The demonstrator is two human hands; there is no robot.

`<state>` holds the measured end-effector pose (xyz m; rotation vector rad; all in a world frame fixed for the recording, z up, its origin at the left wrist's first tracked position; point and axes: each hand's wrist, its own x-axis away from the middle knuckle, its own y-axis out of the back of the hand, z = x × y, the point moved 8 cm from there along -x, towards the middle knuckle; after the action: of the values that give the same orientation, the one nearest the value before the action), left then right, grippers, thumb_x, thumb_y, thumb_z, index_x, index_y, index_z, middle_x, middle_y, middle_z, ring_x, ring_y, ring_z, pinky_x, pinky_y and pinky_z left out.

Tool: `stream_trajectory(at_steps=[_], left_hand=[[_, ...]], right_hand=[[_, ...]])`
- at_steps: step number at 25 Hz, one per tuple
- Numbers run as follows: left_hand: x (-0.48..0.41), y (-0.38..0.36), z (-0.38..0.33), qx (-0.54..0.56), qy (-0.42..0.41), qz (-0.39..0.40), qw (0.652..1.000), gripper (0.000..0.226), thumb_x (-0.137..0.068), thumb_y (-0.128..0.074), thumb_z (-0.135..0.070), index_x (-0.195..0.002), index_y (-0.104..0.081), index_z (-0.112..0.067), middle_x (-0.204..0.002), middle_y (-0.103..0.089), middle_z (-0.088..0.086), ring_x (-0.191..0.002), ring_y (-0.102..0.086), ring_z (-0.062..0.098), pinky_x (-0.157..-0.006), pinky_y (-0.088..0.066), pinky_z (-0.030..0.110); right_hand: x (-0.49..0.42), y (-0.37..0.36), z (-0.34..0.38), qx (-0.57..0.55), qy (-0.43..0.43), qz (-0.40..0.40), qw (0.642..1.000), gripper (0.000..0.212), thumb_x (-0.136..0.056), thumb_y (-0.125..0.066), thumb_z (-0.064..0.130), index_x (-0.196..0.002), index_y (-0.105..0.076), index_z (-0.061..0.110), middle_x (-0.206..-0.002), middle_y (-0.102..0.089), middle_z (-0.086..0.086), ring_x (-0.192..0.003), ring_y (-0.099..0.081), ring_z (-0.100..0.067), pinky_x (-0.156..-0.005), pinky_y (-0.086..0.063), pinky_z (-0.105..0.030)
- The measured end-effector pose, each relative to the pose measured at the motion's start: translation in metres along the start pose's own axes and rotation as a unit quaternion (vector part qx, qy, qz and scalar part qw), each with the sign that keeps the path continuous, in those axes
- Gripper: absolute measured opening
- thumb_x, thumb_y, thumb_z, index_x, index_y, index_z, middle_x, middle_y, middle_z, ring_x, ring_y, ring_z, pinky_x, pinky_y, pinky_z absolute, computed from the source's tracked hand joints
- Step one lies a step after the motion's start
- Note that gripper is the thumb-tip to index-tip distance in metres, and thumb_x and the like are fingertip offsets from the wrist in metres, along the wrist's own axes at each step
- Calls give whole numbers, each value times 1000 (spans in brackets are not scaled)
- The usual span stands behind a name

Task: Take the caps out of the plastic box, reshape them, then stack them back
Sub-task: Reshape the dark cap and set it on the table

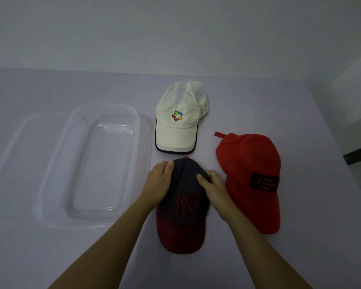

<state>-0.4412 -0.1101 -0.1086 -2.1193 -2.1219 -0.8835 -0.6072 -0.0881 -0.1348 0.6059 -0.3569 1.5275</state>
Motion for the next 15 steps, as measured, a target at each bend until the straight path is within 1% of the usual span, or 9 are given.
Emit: stream_trajectory(at_steps=[2, 5, 7, 9, 11, 13, 15], left_hand=[[-2, 3, 7, 39, 21, -25, 999, 32, -98, -33, -25, -70, -43, -12, -69, -45, 1, -63, -40, 11, -66, -33, 29], [-4, 0, 12, 44, 24, -19, 999, 26, -95, -37, -20, -71, -42, -12, -69, -40, 2, -62, -35, 10, -58, -30, 25], [-6, -2, 11, 51, 24, -8, 998, 24, -95, -36, -19, -73, -42, -12, -68, -39, 0, -61, -34, 10, -56, -29, 23], [-11, -1, 12, 29, 22, 1, 999, 24, -95, -36, -20, -74, -43, -12, -67, -41, 0, -60, -36, 10, -55, -29, 22], [-14, 0, 13, 0, 25, 2, 1000, 23, -93, -39, -20, -75, -47, -9, -68, -45, 1, -61, -38, 11, -55, -31, 23], [-18, 3, 13, -27, 28, -6, 999, 23, -91, -41, -20, -79, -52, -4, -69, -49, 2, -62, -41, 12, -56, -33, 24], [-22, 6, 10, -73, 6, -21, 997, 26, -91, -41, -18, -75, -51, -1, -68, -47, 5, -61, -40, 12, -55, -32, 25]], right_hand=[[-4, 4, 3, 18, -1, -10, 1000, 13, -94, -48, 32, -88, -52, 20, -92, -57, 1, -87, -55, -14, -66, -42, -24], [-8, 4, 3, 56, -18, -2, 998, 25, -98, -34, 38, -96, -49, 19, -86, -51, 8, -81, -49, -8, -72, -39, -27], [-13, 5, 0, 59, -20, -15, 998, 25, -97, -36, 38, -93, -50, 18, -83, -51, 5, -78, -49, -10, -70, -40, -27], [-17, 10, -1, 51, -16, -43, 998, 20, -95, -43, 36, -88, -53, 19, -82, -53, 3, -78, -50, -12, -65, -39, -26], [-19, 17, 2, 55, -3, -71, 996, 17, -92, -50, 34, -91, -56, 18, -86, -57, 3, -83, -54, -14, -64, -40, -24], [-20, 18, 5, 65, 7, -77, 995, 21, -91, -52, 32, -98, -59, 14, -97, -62, -3, -87, -57, -15, -65, -42, -22], [-23, 15, 6, 122, 15, -73, 990, 30, -92, -47, 34, -98, -61, 8, -105, -61, -15, -95, -58, -25, -74, -44, -28]])
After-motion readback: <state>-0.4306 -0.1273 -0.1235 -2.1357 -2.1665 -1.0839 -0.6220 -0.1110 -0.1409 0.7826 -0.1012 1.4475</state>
